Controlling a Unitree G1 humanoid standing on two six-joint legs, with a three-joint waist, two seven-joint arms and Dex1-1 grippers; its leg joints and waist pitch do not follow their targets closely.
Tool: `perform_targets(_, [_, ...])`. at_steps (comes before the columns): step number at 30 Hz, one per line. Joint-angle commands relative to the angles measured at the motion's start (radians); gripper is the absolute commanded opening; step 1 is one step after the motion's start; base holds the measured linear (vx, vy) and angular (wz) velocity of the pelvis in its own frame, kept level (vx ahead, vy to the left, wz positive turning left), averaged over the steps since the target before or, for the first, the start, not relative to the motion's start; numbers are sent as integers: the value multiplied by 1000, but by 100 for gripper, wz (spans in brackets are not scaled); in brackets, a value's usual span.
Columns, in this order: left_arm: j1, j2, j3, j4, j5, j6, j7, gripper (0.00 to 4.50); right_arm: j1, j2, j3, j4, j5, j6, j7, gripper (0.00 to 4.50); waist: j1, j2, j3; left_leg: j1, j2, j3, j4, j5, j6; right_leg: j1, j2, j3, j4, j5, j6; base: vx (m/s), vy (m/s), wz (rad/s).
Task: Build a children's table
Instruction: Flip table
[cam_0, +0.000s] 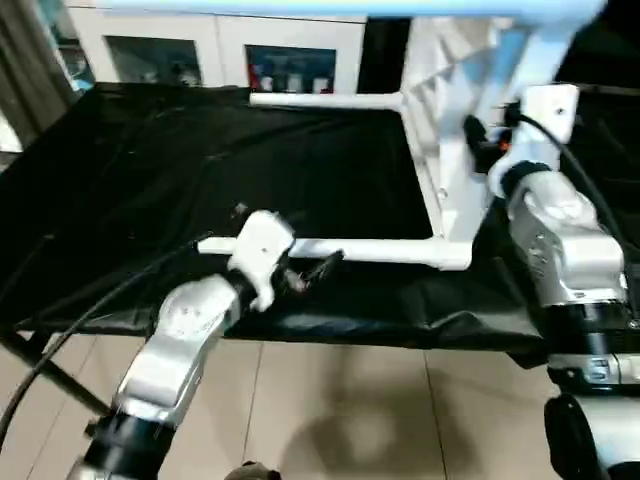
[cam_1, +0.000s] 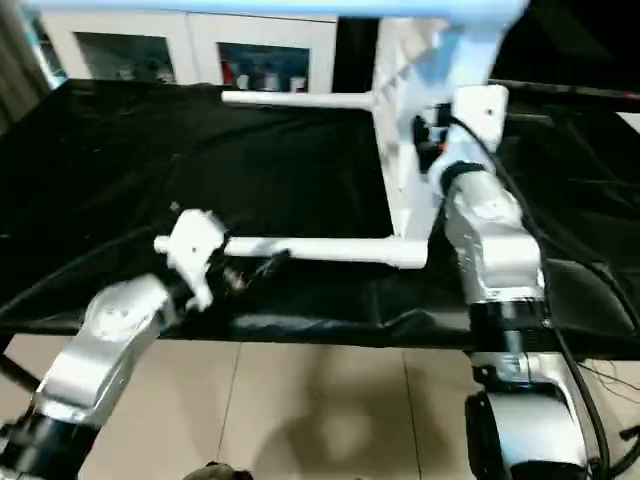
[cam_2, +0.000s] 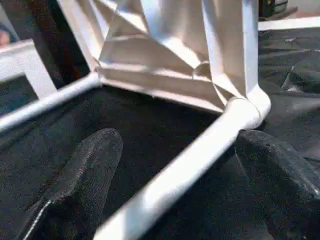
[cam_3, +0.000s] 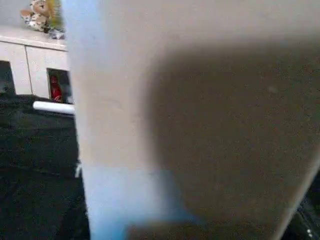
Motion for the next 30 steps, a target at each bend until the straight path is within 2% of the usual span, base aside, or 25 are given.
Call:
perform_targets(1, [-71,17,-17,-13,66,-46,15,416,-12,16,7,37,-10,14,2,195,-1,-11,-69,38,115,-55,-82,-129,-16,29,-82,58,-64,-35,-231,0,0,0])
perform_targets(2, [-91,22,-21,-9,86,-61,17,416,-15,19,9,44,-16,13,1,251,-1,-9,-68,40,115,-55,-83,-137,-21,27,-80,58,-66,-45,-233,0,0,0])
perform_targets(7, [-211,44,-51,20,171,-138,18,416,-26,30,41,96,-63,4,-19,292,-7,-16,-69,36,114,-56,-82,-132,-37,31,-84,56,-62,-27,-245,0,0,0])
perform_targets(11, [-268,40,-69,13,192,-176,-5,416,-6,50,37,144,-76,-20,-36,292,-6,-16,-73,35,114,-54,-76,-92,-16,33,-85,56,-55,34,-265,0,0,0])
perform_targets(15, [-287,45,-87,9,230,-221,4,416,13,62,32,179,-74,-65,-15,292,-4,-16,-72,35,116,-53,-76,-100,-9,33,-86,55,-56,27,-272,0,0,0])
perform_targets(16, [-292,49,-93,6,238,-235,-1,416,15,62,34,188,-79,-81,-12,292,-5,-11,-72,36,117,-55,-77,-110,-12,32,-86,56,-57,22,-270,0,0,0])
perform_targets(18, [-299,57,-100,1,260,-260,2,416,15,63,34,200,-81,-106,-7,292,-5,-15,-72,35,117,-55,-77,-118,-15,34,-86,55,-56,19,-272,0,0,0])
perform_targets(19, [-301,59,-100,-3,272,-285,10,416,11,63,34,212,-81,-130,4,292,-5,-21,-72,35,117,-54,-78,-113,-11,34,-85,55,-56,22,-273,0,0,0])
perform_targets(20, [-300,62,-102,-4,282,-308,17,416,7,63,39,221,-86,-147,13,292,-4,-17,-72,35,118,-55,-77,-111,-10,33,-86,55,-54,22,-275,0,0,0])
perform_targets(23, [-298,68,-108,-1,304,-354,29,416,-2,64,45,244,-92,-175,22,292,-5,-19,-72,33,117,-54,-76,-110,-2,34,-88,55,-54,27,-277,0,0,0])
perform_targets(25, [-300,71,-107,0,326,-369,49,416,-9,66,41,257,-92,-178,21,276,-7,-19,-73,33,117,-54,-75,-99,6,34,-86,54,-53,37,-280,0,0,0])
perform_targets(26, [-312,69,-93,4,366,-395,102,416,-18,69,35,281,-95,-185,17,266,-8,-23,-72,33,118,-54,-75,-104,8,35,-86,54,-54,32,-281,0,0,0])
perform_targets(28, [-333,70,-70,2,412,-427,157,416,-23,70,31,304,-97,-190,15,257,-8,-20,-72,35,119,-54,-75,-114,9,33,-86,54,-56,19,-281,0,0,0])
perform_targets(30, [-350,71,-44,-3,449,-445,209,416,-20,72,30,316,-100,-195,9,246,-8,-20,-72,35,119,-55,-76,-117,4,33,-85,53,-55,17,-281,0,0,0])
